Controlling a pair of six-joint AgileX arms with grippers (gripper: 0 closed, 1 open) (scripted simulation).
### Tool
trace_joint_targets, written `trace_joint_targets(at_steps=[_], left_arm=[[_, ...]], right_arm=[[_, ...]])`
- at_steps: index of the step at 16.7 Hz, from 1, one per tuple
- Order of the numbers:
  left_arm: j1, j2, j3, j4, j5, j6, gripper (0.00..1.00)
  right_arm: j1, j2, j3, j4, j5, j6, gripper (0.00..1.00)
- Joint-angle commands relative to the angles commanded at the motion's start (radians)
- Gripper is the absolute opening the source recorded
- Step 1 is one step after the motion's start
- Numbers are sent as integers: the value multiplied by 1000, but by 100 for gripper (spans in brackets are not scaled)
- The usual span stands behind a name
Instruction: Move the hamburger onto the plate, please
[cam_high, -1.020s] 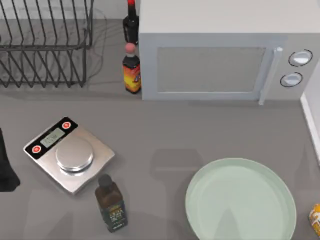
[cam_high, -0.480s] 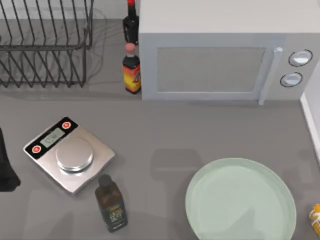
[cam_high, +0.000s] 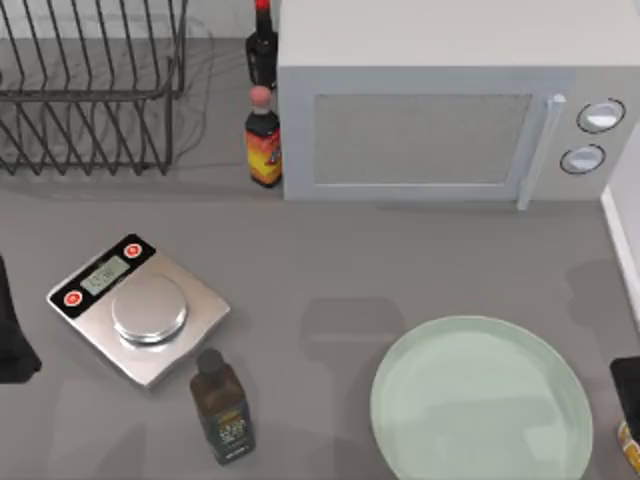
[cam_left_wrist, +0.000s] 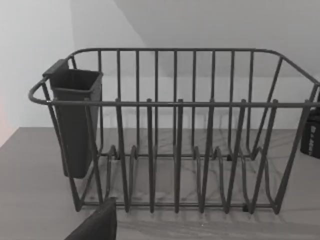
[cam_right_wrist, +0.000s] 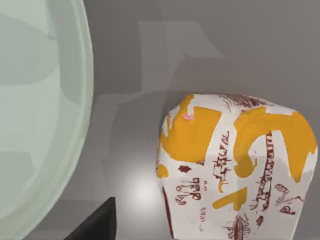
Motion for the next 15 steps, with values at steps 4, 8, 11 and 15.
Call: trace_joint_targets(at_steps=[4, 8, 11, 15], left_arm=[[0, 0, 0, 0, 0, 0, 100], [0, 0, 0, 0, 0, 0, 100], [0, 0, 0, 0, 0, 0, 100], [0, 0, 0, 0, 0, 0, 100]], right_arm=[[23, 121, 81, -88, -1, 13, 100], [24, 126, 84, -92, -1, 13, 100], [21, 133, 72, -74, -1, 12, 100], [24, 210, -2, 81, -1, 14, 100]])
